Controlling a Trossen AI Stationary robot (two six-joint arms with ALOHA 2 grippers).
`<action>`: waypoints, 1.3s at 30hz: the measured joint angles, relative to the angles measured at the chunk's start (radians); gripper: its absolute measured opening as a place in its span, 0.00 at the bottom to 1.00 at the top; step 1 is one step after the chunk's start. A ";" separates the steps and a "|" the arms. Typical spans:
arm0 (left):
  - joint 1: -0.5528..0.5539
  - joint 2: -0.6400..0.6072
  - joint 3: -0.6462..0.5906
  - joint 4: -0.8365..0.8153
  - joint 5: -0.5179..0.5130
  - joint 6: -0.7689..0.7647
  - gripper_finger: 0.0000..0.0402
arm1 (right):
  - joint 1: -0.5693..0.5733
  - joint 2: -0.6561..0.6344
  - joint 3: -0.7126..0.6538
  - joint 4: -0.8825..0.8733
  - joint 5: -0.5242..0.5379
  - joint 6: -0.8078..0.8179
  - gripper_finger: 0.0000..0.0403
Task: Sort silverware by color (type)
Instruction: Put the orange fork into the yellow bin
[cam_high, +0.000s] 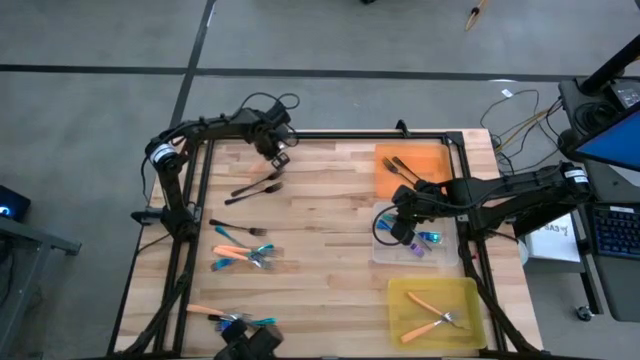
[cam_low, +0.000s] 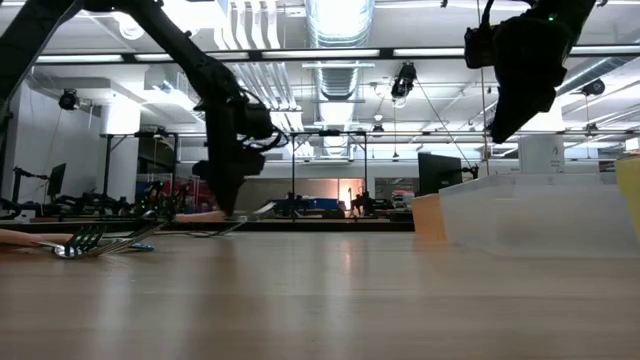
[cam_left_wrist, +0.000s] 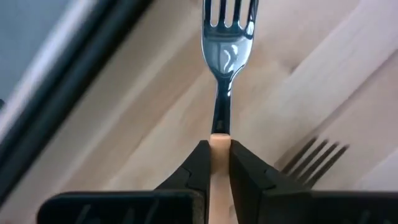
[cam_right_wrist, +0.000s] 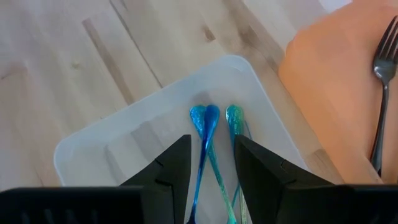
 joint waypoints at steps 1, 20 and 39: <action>0.000 -0.001 0.017 -0.009 0.000 -0.005 0.04 | 0.000 0.000 0.000 0.012 0.020 0.000 0.28; -0.330 -0.133 0.045 0.153 0.233 -0.061 0.04 | 0.000 0.000 -0.050 0.381 0.277 -0.007 0.28; -0.520 -0.199 0.025 0.451 -0.256 -0.252 0.04 | 0.000 0.171 -0.165 1.104 0.614 -0.073 0.28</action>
